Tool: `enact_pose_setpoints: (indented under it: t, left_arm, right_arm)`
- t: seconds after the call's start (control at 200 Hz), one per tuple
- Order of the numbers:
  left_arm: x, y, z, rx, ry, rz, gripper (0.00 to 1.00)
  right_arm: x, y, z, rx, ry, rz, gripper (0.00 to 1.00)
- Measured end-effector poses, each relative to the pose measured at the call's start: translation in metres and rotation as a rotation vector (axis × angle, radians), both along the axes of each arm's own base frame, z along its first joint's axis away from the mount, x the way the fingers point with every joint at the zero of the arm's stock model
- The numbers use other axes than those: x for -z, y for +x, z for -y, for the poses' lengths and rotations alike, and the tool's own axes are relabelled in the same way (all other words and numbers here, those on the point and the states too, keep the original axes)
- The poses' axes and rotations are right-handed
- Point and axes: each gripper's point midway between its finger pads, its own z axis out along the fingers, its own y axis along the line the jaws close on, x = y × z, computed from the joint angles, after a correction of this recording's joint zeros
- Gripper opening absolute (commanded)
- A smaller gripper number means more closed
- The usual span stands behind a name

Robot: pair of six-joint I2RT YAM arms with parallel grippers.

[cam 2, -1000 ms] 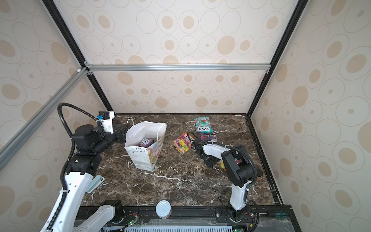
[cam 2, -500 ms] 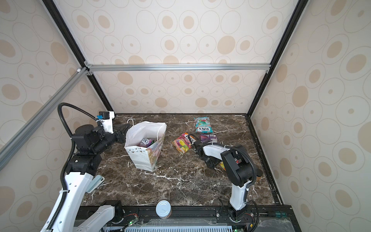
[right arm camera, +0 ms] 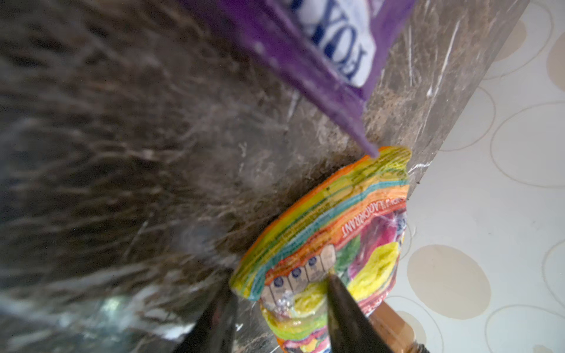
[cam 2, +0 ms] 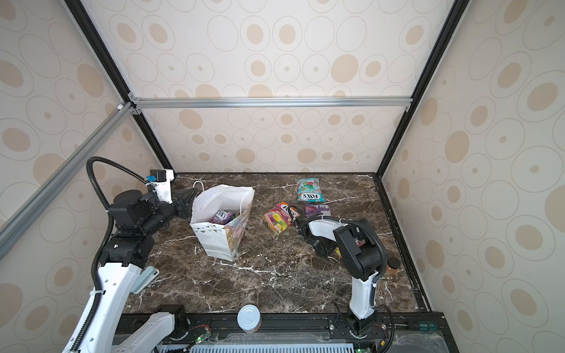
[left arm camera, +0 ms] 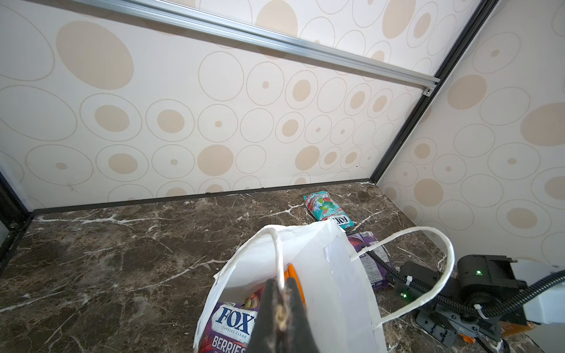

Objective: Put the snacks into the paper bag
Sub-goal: 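Lower the right gripper onto the rainbow-striped packet edge and close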

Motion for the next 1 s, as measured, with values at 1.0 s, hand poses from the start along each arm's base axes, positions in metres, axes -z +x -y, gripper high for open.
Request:
enact_pose_setpoints:
  t: [1.0]
  left_arm:
    - [0.0002,-0.0001,0.0002,0.001,0.0,-0.001,0.0]
  right_arm:
    - [0.0027,-0.0016,-0.0053,0.037,0.074,-0.004,0.0]
